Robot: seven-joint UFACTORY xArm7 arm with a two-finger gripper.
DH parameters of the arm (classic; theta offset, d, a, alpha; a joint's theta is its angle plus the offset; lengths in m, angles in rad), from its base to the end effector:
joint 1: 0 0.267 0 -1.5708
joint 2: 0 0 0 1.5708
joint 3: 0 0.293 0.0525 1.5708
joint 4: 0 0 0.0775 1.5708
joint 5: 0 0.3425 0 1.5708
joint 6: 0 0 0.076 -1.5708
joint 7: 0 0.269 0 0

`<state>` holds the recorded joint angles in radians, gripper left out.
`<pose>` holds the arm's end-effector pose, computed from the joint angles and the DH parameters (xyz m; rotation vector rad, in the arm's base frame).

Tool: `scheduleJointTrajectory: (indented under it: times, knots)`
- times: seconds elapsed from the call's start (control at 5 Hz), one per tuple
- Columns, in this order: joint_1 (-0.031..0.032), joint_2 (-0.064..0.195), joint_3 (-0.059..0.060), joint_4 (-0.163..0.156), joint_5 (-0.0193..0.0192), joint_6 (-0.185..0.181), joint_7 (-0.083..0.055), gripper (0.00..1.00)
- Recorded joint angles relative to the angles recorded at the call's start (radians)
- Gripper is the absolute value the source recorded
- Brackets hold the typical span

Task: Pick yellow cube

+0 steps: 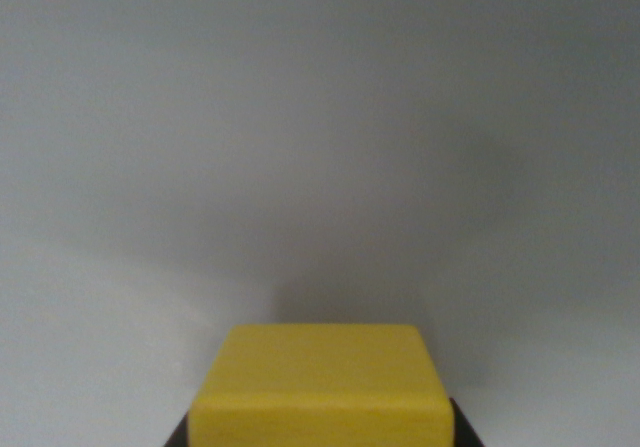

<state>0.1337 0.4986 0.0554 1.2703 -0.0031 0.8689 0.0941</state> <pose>0.5205 0.1018 0.0331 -3.1238 -0.1433 0.1548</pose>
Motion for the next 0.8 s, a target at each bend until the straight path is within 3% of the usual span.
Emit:
scheduleJointTrajectory:
  times: [0.6, 0.8]
  knots:
    - [-0.0002, -0.011, 0.0, 0.018, 0.0005, 0.029, 0.0, 1.0]
    - [-0.0004, -0.022, 0.001, 0.039, 0.0011, 0.061, 0.0, 1.0]
